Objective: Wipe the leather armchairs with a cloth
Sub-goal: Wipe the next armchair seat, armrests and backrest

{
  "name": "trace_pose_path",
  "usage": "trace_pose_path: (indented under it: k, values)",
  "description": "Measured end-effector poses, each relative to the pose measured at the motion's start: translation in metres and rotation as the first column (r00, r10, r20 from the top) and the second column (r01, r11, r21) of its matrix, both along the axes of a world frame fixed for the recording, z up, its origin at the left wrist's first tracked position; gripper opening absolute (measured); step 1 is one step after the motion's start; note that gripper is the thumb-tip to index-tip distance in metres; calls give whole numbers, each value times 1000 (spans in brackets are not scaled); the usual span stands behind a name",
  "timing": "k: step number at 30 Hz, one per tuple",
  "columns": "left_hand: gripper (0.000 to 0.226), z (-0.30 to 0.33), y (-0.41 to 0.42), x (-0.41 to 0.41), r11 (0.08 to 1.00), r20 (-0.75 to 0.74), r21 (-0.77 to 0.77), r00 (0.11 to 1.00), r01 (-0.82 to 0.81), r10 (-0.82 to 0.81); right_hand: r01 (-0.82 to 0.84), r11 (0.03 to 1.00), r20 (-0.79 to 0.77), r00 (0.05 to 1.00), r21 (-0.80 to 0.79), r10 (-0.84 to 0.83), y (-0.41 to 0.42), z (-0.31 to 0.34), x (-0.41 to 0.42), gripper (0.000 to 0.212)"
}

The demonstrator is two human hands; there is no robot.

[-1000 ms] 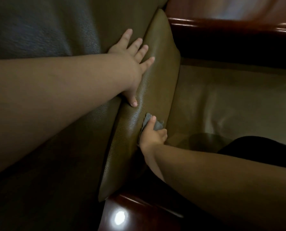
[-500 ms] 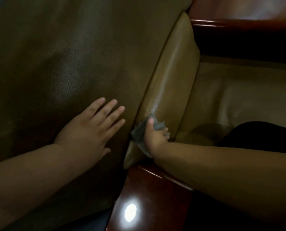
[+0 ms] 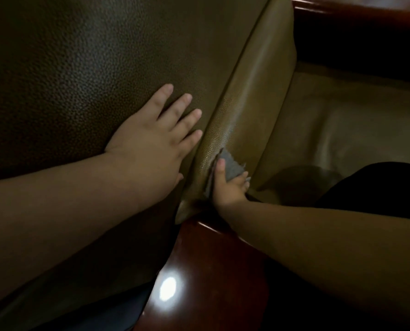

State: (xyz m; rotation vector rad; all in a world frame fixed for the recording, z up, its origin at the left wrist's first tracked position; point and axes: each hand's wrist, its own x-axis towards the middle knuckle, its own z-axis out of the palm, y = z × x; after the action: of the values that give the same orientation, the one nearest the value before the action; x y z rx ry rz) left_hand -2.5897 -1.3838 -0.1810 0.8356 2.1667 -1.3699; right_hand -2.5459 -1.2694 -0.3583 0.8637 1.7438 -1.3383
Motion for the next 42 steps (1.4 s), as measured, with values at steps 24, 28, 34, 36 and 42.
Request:
trace_pose_path:
  k: [24, 28, 34, 36, 42]
  values:
    - [98, -47, 46, -10, 988, 124, 11, 981, -151, 149, 242, 970, 195, 950, 33, -244, 18, -51, -27, 115]
    - [109, -56, 39, -9, 984, 131, 90, 981, -157, 144, 296, 953, 64, 952, 60, -300, 31, -53, -72, 119]
    - [107, -68, 30, -14, 973, 144, 180, 982, -144, 119, 220, 975, -141, 967, 41, -212, 70, -60, -131, 113]
    - [108, -68, 29, -14, 971, 145, 191, 983, -142, 115, 246, 969, -84, 966, -13, -246, 68, -65, -110, 107]
    - [117, -69, 29, -11, 981, 137, 150, 985, -126, 106, 450, 888, 279, 869, -99, -409, 39, -64, -62, 112]
